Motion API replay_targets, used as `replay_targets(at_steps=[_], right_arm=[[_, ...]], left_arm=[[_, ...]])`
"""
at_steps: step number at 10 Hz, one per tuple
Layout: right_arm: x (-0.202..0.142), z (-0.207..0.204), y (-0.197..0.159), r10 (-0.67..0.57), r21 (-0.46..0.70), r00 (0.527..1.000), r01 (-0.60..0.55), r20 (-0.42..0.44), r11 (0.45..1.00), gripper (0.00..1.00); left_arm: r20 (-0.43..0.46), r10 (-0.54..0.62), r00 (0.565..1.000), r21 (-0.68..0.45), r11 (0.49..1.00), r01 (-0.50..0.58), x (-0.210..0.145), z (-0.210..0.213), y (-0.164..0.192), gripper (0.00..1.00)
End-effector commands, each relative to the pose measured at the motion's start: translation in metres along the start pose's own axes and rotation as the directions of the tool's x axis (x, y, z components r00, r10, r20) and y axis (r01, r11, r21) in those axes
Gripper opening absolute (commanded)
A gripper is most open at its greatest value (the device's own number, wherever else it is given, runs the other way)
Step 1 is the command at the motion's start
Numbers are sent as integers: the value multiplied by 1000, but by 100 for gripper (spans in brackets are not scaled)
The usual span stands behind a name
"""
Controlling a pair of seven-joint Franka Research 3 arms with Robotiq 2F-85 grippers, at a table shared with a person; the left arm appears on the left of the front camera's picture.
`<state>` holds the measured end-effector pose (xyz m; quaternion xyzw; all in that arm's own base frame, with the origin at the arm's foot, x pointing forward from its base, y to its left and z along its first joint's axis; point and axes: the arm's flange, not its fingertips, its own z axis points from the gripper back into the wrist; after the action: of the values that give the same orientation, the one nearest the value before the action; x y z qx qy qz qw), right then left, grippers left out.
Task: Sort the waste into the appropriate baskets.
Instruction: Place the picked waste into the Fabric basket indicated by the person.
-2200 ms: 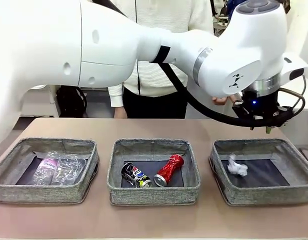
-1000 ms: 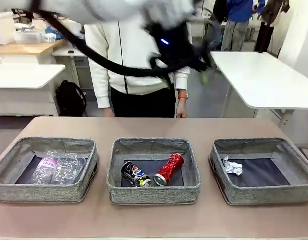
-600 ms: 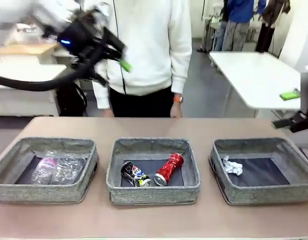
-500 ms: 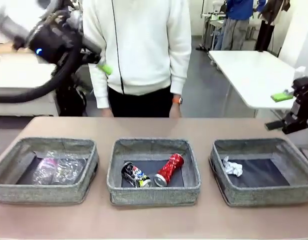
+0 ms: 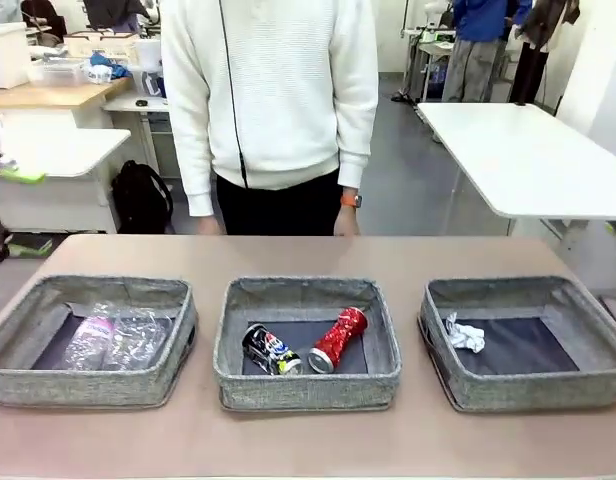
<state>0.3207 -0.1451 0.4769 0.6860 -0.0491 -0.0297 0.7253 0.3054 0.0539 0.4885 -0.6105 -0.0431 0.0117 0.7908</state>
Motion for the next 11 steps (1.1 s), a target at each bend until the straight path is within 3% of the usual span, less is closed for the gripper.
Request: replay_targets(at_steps=[1,2,11], right_arm=[[7,-1,0,-60,29,996,58,68,998,100],[0,0,0,0,0,1000,0,0,1000,100],[0,0,0,0,0,1000,0,0,1000,100]], left_arm=[[179,103,978,-166,983,-73,-24,0,41,100],[0,0,1000,0,1000,0,0,0,0,100],[0,0,1000,0,1000,0,0,0,0,100]])
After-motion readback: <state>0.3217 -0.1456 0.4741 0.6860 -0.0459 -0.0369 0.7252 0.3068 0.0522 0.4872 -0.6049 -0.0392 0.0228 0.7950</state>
